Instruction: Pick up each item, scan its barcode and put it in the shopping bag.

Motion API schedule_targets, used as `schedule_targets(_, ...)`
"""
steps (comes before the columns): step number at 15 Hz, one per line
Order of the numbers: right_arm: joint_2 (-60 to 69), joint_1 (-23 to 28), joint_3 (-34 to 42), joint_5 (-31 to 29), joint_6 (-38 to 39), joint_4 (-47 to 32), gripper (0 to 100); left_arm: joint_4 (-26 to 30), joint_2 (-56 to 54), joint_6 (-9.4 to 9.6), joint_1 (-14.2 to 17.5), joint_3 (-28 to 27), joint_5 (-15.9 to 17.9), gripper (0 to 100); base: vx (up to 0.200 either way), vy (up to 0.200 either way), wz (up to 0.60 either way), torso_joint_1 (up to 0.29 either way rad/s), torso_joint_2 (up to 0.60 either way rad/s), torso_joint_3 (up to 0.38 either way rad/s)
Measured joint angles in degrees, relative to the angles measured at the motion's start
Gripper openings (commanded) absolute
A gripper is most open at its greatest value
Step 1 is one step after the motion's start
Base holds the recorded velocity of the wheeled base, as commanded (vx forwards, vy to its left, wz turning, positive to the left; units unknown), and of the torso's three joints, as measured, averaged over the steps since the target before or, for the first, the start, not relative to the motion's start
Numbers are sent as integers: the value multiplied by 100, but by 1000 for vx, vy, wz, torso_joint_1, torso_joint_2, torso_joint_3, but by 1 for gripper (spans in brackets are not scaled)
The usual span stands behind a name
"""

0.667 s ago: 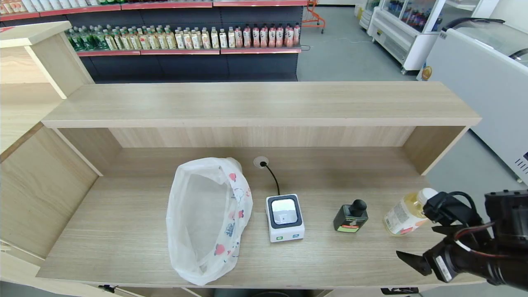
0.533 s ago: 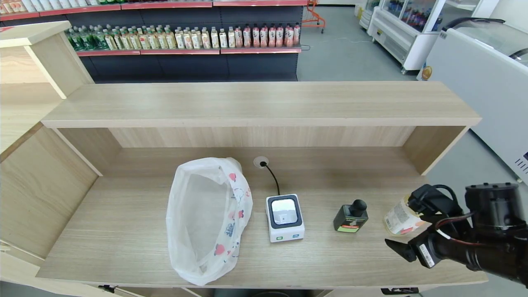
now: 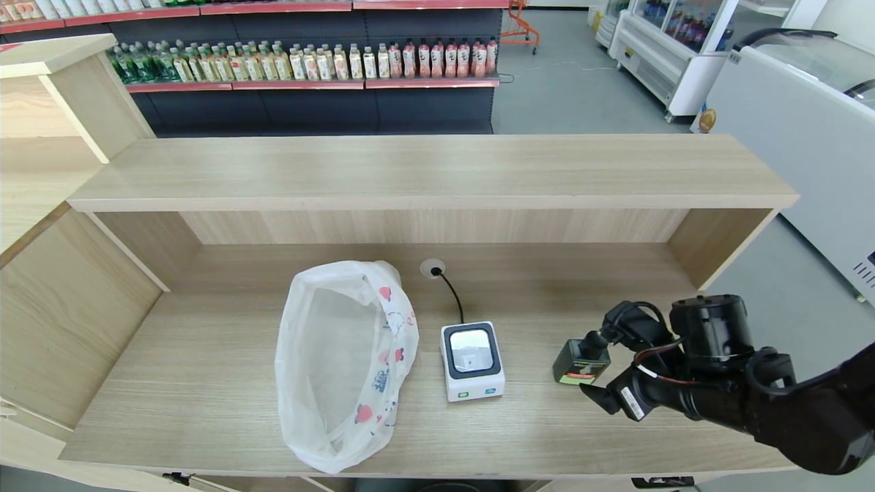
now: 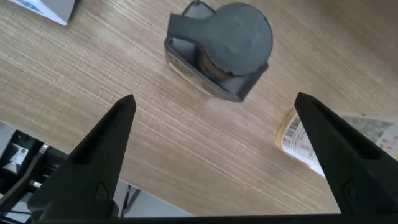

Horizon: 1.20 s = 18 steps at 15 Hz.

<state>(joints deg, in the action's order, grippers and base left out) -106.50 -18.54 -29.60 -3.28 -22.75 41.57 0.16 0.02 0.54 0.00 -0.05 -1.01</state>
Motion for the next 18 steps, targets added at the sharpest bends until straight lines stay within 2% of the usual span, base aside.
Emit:
schedule_targets(3,-452,-144,-282,5,-29,343,100,2,0,0,0,0,-2,100,0,0,0,0,0,0)
schedule_targets(10,-1178,-414,-866,61,0,471,100,0,0,0,0,-5,-2,100,0,0,0,0,0,0)
schedule_targets(11,-1239,-461,-926,238,4,482,0,2,0,0,0,-5,-2,100,0,0,0,0,0,0)
schedule_targets(18,-1289,-518,-678,310,6,709,0,2,0,0,0,-5,-2,100,0,0,0,0,0,0)
